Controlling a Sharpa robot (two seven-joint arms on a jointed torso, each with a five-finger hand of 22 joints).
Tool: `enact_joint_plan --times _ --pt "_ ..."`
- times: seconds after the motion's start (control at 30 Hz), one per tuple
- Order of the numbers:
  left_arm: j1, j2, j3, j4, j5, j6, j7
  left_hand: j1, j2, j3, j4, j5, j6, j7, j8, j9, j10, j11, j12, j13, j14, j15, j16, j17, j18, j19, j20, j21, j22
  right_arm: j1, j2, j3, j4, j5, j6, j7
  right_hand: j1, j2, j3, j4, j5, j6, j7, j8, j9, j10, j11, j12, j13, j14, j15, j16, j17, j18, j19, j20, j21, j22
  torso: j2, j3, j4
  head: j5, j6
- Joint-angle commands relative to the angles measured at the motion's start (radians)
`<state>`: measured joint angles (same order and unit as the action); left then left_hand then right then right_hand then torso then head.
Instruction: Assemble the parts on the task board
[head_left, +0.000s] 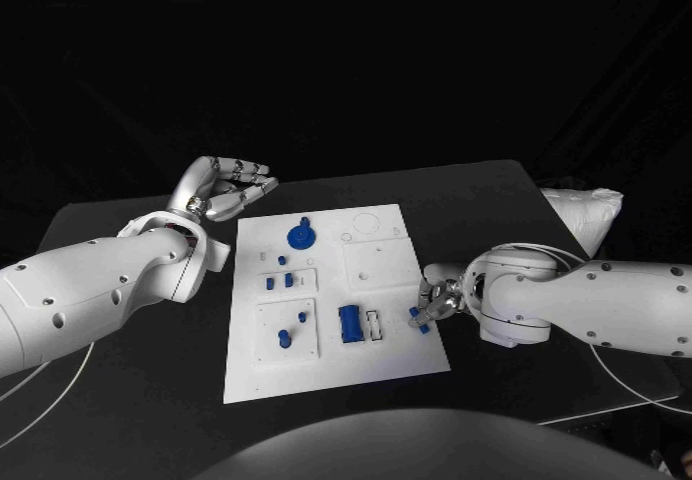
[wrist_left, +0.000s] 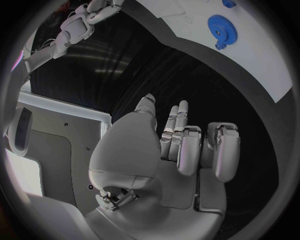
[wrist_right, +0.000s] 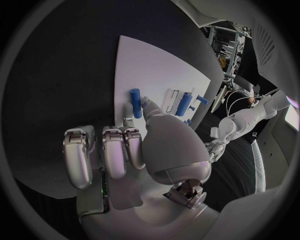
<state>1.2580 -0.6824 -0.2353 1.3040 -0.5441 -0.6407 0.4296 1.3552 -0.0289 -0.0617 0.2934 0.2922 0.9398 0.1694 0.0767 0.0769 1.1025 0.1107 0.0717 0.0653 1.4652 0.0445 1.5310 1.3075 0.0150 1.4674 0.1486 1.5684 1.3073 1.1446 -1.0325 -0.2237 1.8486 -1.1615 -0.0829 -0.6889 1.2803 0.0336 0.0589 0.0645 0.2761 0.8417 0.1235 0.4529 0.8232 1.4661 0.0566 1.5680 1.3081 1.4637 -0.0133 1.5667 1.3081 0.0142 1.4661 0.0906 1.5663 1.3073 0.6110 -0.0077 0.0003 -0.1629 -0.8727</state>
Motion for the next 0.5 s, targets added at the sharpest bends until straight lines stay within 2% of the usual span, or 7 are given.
enact_joint_plan --times 0.03,0.17,0.3,0.5 --pt "0.001 0.002 0.001 0.003 0.001 0.013 0.004 0.002 0.011 -0.005 -0.002 0.007 0.004 -0.003 0.004 0.002 0.008 -0.001 0.002 0.002 0.064 -0.001 -0.001 0.164 -0.015 0.103 0.004 0.002 0.264 -0.016 0.006 -0.013 -0.008 -0.011 0.05 -0.089 0.019 0.008 0.023 -0.008 0.027 -0.004 0.013 -0.113 -0.345 0.105 0.01 0.003 0.263 0.107 0.01 0.004 0.263 -0.014 0.105 0.012 0.004 0.263 0.0 0.0002 0.0004 0.0 0.0" --pt "0.001 0.002 0.001 0.002 0.001 0.013 0.004 0.002 0.011 -0.005 -0.002 0.007 0.004 -0.003 0.004 0.002 0.008 -0.001 0.002 0.002 0.064 -0.001 -0.001 0.164 -0.015 0.103 0.004 0.002 0.264 -0.017 0.006 -0.013 -0.008 -0.011 0.042 -0.082 0.016 0.005 0.084 -0.026 0.064 0.051 0.018 -0.191 -0.424 0.105 0.013 0.003 0.263 0.107 0.02 0.004 0.263 -0.014 0.105 0.019 0.004 0.263 -0.001 0.0003 0.0 0.001 0.0" --pt "0.001 0.002 0.001 0.002 0.001 0.013 0.004 0.002 0.011 -0.005 -0.002 0.007 0.004 -0.003 0.004 0.002 0.008 -0.001 0.002 0.002 0.064 -0.001 -0.001 0.164 -0.015 0.103 0.004 0.002 0.264 -0.017 0.005 -0.013 -0.005 -0.003 0.026 -0.071 0.009 -0.006 0.124 -0.039 0.082 0.093 0.016 -0.24 -0.473 0.105 0.012 0.003 0.263 0.107 0.02 0.004 0.263 -0.014 0.105 0.02 0.004 0.263 0.0 -0.0001 0.0003 0.001 0.0" --pt "0.001 0.001 0.001 0.001 0.001 0.014 0.004 0.003 0.012 -0.006 -0.002 0.007 0.004 -0.003 0.004 0.002 0.009 -0.001 0.002 0.002 0.064 -0.001 -0.001 0.164 -0.015 0.103 0.004 0.002 0.264 -0.017 0.001 -0.013 0.006 0.03 -0.019 -0.046 0.001 -0.014 0.163 -0.053 0.108 0.14 0.009 -0.275 -0.514 0.105 0.006 0.003 0.263 0.107 0.016 0.004 0.263 -0.014 0.105 0.018 0.004 0.263 0.0 0.0004 -0.0006 0.003 0.0"
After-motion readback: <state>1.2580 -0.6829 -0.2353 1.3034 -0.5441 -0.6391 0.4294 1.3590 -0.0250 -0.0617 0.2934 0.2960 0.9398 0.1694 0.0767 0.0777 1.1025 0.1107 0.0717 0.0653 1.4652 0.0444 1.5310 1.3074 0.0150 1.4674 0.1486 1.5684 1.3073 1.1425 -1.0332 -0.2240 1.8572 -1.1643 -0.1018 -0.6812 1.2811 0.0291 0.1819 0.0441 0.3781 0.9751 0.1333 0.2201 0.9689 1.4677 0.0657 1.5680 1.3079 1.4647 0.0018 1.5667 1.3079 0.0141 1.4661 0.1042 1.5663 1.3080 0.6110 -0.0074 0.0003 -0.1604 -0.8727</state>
